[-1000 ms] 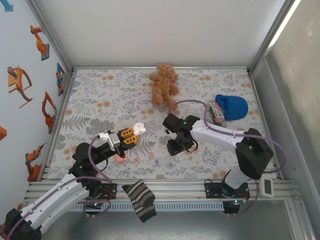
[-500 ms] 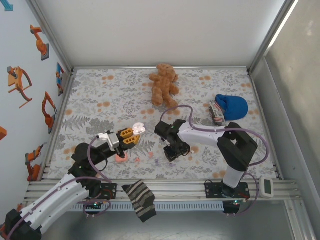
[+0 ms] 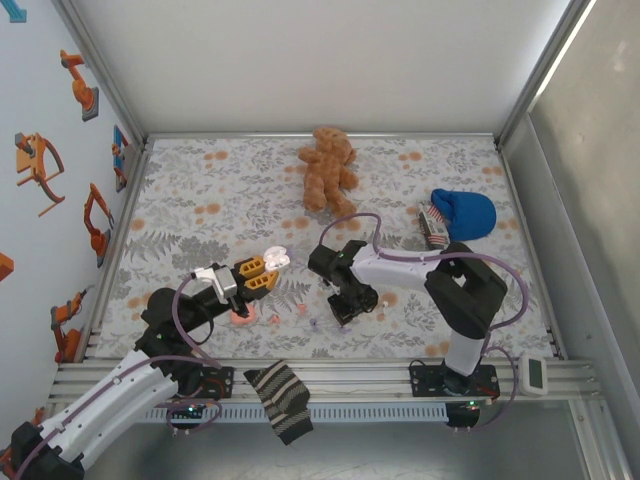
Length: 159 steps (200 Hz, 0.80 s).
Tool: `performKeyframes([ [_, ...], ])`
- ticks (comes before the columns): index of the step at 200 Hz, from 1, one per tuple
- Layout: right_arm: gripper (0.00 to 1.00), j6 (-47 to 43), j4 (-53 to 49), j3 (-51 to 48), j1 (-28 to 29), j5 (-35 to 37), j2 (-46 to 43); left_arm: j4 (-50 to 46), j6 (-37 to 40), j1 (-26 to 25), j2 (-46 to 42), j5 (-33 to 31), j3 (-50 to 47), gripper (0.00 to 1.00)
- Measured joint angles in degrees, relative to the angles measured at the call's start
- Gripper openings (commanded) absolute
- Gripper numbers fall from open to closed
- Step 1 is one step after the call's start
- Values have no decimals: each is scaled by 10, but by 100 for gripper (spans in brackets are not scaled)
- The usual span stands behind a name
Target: Insert wireless bluetooth earbuds into charging case
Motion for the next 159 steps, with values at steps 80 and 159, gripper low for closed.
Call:
performKeyframes([
  [80, 33, -10, -4, 6, 0, 0, 16, -12, 0, 0, -6, 0, 0, 8],
  [159, 26, -10, -6, 6, 0, 3, 16, -12, 0, 0, -2, 0, 0, 8],
])
